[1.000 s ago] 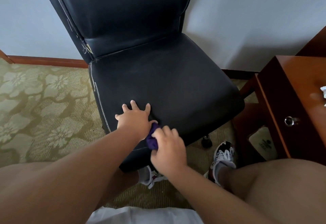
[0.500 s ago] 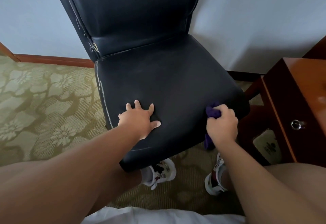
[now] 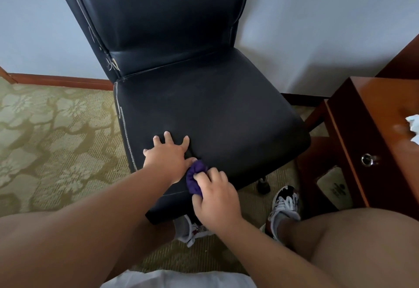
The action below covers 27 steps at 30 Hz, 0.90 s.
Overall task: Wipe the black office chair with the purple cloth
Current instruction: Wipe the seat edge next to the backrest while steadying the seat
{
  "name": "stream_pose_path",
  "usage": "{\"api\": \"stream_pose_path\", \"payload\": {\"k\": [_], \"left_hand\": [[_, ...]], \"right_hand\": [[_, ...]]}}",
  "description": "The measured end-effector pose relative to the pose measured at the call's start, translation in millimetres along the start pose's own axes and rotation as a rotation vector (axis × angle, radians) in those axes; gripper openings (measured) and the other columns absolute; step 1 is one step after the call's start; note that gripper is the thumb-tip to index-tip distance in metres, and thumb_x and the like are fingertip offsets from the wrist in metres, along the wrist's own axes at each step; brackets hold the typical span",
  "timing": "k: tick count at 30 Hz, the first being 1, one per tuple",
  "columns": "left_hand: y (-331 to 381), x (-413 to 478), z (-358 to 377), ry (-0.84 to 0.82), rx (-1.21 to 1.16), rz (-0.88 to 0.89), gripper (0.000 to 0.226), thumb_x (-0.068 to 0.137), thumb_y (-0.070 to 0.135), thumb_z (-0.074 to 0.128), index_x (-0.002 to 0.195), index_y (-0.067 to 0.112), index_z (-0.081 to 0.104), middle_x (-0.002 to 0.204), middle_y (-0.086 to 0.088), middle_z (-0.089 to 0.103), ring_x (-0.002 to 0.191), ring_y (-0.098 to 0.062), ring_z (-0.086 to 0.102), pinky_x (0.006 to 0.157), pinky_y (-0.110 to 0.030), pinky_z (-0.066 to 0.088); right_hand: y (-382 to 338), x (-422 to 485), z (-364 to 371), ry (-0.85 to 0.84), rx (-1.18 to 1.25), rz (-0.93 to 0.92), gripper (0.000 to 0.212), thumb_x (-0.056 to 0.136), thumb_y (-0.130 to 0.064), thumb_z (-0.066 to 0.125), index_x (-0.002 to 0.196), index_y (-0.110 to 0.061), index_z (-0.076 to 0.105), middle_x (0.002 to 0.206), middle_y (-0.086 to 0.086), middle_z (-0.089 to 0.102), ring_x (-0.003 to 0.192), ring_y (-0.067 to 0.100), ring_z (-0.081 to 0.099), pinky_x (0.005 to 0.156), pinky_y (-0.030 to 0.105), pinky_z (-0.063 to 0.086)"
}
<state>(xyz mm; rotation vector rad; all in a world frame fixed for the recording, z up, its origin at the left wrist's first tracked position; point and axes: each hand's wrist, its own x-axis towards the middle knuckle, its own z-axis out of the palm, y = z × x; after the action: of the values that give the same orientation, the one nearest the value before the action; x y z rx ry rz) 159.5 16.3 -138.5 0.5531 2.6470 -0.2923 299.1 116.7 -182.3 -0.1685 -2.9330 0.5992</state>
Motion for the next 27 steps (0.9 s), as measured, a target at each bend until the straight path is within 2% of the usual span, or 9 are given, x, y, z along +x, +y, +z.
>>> {"api": "stream_pose_path", "payload": {"k": [2,4,7,11,13,17,21,24,27], "left_hand": [[-3,1,1,0.000,-0.007,0.006,0.074,0.099,0.070,0.026,0.161,0.039,0.000,0.169,-0.016,0.001,0.153,-0.046,0.008,0.111,-0.061,0.038],[-5,2,2,0.002,-0.017,0.013,0.075,0.098,0.072,0.026,0.161,0.040,0.000,0.169,-0.015,0.002,0.153,-0.045,0.008,0.111,-0.061,0.039],[-4,1,2,0.005,-0.022,0.012,0.076,0.097,0.074,0.026,0.161,0.041,0.000,0.169,-0.015,0.002,0.153,-0.045,0.008,0.110,-0.060,0.040],[5,-1,-1,-0.011,-0.032,0.000,0.077,0.097,0.074,0.026,0.161,0.040,0.000,0.169,-0.017,0.001,0.153,-0.046,0.007,0.108,-0.060,0.043],[11,-2,-1,-0.012,-0.028,-0.012,0.077,0.097,0.073,0.026,0.161,0.039,-0.002,0.169,-0.018,0.000,0.153,-0.047,0.007,0.107,-0.059,0.044],[25,-5,-2,-0.015,-0.026,-0.046,0.077,0.099,0.071,0.026,0.162,0.035,-0.002,0.168,-0.021,-0.002,0.152,-0.049,0.008,0.109,-0.062,0.039],[37,-8,-3,-0.028,-0.040,-0.069,0.076,0.102,0.067,0.027,0.162,0.032,-0.002,0.168,-0.023,-0.004,0.151,-0.051,0.006,0.112,-0.065,0.033],[39,-9,-3,-0.025,-0.029,-0.067,0.072,0.104,0.063,0.025,0.162,0.032,-0.004,0.168,-0.024,-0.004,0.151,-0.052,0.006,0.111,-0.066,0.034],[35,-10,-2,-0.021,-0.028,-0.065,0.070,0.104,0.062,0.023,0.162,0.033,-0.004,0.168,-0.023,-0.003,0.151,-0.051,0.007,0.110,-0.064,0.037]], "right_hand": [[7,9,-6,0.023,-0.049,-0.030,0.028,0.081,-0.031,0.062,0.108,-0.025,0.059,0.098,-0.002,0.054,0.085,0.017,0.053,0.061,0.028,0.047],[22,24,-17,0.064,-0.083,0.049,0.029,0.083,-0.033,0.060,0.111,-0.026,0.058,0.102,0.000,0.053,0.090,0.020,0.052,0.064,0.032,0.047],[64,47,-38,0.147,-0.040,0.340,0.030,0.089,-0.035,0.056,0.117,-0.026,0.056,0.112,0.004,0.052,0.100,0.026,0.052,0.072,0.037,0.049],[128,60,-59,0.256,0.185,0.767,0.029,0.094,-0.031,0.053,0.124,-0.029,0.052,0.121,0.009,0.049,0.110,0.035,0.053,0.077,0.036,0.038],[140,62,-60,0.270,0.243,0.850,0.034,0.097,-0.030,0.050,0.131,-0.030,0.048,0.124,0.010,0.046,0.111,0.035,0.053,0.079,0.036,0.037],[118,55,-52,0.230,0.175,0.729,0.042,0.097,-0.026,0.053,0.139,-0.027,0.047,0.131,0.010,0.044,0.118,0.033,0.047,0.082,0.034,0.035],[61,33,-36,0.099,0.080,0.420,0.049,0.090,-0.038,0.055,0.138,-0.033,0.048,0.126,0.000,0.045,0.111,0.022,0.044,0.085,0.037,0.048],[33,17,-29,-0.011,0.036,0.143,0.064,0.080,-0.051,0.050,0.141,-0.029,0.048,0.118,-0.004,0.046,0.102,0.017,0.042,0.082,0.034,0.048],[37,11,-32,-0.101,0.005,0.013,0.076,0.081,-0.054,0.053,0.150,-0.026,0.036,0.125,-0.005,0.042,0.108,0.015,0.041,0.089,0.032,0.047]]}}
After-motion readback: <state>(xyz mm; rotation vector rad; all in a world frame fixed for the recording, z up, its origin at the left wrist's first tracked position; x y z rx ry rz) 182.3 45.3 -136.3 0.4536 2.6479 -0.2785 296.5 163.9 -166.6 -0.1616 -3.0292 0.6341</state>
